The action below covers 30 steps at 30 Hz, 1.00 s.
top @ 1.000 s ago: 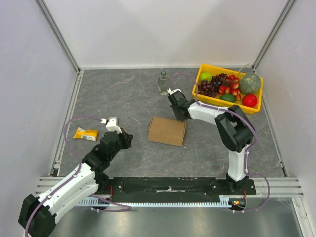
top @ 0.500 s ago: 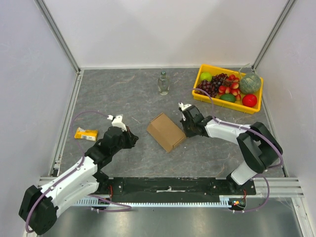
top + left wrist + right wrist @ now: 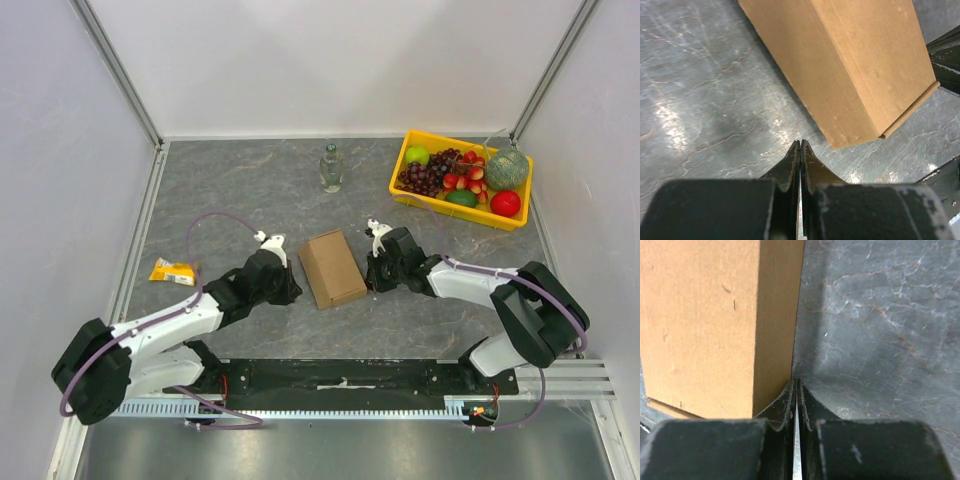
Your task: Fold the paper box
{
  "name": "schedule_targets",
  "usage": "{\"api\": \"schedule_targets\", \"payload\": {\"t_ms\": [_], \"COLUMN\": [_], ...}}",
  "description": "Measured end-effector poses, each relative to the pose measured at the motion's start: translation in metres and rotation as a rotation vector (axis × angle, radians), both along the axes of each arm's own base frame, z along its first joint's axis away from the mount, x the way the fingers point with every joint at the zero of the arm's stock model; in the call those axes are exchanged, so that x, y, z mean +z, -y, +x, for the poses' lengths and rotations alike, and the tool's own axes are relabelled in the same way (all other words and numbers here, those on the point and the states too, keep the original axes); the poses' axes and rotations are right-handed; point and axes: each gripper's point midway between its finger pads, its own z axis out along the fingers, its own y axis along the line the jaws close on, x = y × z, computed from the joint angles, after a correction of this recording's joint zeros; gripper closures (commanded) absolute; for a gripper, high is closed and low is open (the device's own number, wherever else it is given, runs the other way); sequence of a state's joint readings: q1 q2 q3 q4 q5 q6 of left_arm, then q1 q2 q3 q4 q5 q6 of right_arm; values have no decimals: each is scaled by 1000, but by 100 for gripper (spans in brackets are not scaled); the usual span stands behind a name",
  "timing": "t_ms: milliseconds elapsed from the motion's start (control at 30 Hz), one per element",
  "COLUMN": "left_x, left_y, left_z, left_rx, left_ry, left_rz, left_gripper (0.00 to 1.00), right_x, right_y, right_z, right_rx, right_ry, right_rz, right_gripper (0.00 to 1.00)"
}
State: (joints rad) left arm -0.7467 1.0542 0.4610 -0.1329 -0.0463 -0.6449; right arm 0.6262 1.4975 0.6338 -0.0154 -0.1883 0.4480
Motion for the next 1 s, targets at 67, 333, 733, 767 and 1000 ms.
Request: {"api": "schedule_targets", "payload": {"t_ms": [67,333,733,767,1000], "left_x": [-3,-18,-47,-47,-47], "left_y": [7,27,33,34,45], "left_z": [-1,-4,-10,-9,-11], "left_rx": [-16,-50,-53,-54,-65], "left_ry": [-15,-63,-127,-125,-118], "left_rz": [14,75,154,155,144], "left_gripper": [98,98,98,98,98], "right_x": [0,0,0,0,0], "right_y": [0,1,-6,-7,-13], "right_z": [-5,-18,-27,-28,-37], "right_rx": [2,6,28,31,56], "right_ry": [-8,-32,-58,-59,-75], "right_rz": [16,53,83,84,93], "right_gripper": [92,92,92,93,94]}}
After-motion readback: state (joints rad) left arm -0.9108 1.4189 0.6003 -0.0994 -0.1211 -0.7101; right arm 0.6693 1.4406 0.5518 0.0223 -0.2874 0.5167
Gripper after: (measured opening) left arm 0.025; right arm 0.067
